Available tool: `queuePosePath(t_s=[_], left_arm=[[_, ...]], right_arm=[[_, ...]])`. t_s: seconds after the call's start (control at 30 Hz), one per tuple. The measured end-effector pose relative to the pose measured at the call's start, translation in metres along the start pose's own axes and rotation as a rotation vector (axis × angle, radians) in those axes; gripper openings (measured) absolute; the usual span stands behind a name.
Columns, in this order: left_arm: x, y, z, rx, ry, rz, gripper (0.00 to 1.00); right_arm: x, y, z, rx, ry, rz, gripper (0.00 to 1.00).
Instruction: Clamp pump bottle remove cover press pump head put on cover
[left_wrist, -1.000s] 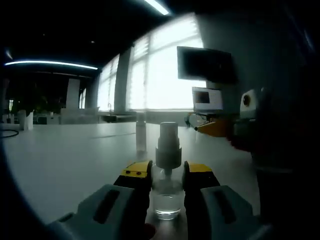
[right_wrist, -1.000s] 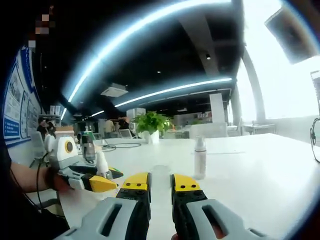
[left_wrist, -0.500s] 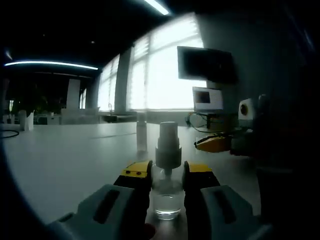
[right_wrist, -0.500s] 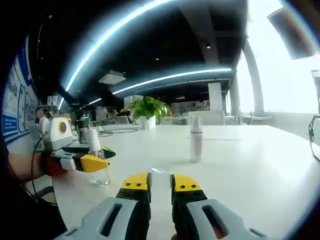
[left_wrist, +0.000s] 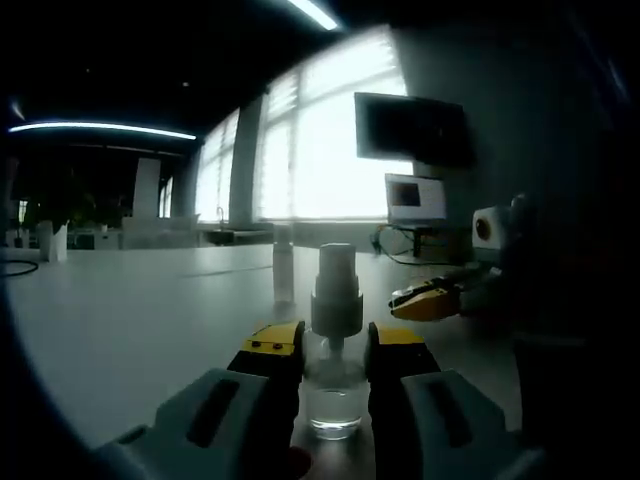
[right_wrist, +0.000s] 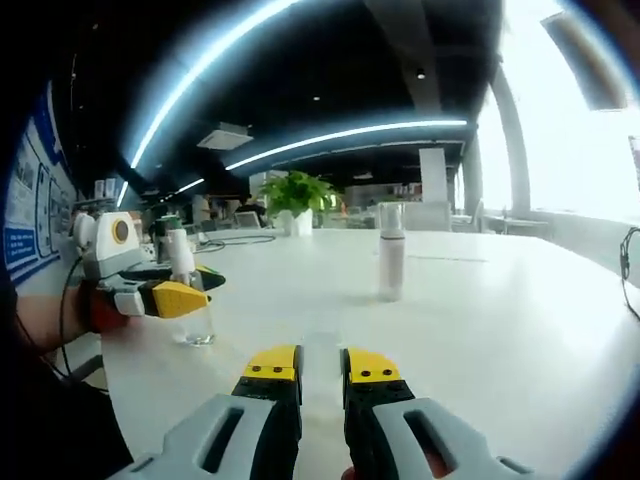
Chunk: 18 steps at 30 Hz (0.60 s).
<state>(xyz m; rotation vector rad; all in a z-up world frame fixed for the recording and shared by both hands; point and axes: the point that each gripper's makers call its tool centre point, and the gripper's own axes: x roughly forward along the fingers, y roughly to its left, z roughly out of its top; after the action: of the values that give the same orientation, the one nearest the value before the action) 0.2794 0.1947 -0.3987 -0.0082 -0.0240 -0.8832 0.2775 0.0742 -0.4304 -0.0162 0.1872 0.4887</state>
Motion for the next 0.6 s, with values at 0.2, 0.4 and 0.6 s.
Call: queuePosePath(t_s=[0.2,0.4,0.6], left_arm=[[0.0001,-0.0006,0.0003,0.001,0.0,0.0,0.16],[-0.0002,-0.0001,0.0002,0.0,0.0,0.0,0.16],[-0.0002,0.0004,0.0,0.0,0.0,0.0,0.16]], right_arm=[[-0.0002,0.0001,-0.0041,-0.004,0.02,0.006,0.11],[-0.0017,-0.0003,-0.0063,0.014,0.034,0.006,0.11],[-0.003,-0.0001,-0.008,0.015,0.045,0.016,0.11]])
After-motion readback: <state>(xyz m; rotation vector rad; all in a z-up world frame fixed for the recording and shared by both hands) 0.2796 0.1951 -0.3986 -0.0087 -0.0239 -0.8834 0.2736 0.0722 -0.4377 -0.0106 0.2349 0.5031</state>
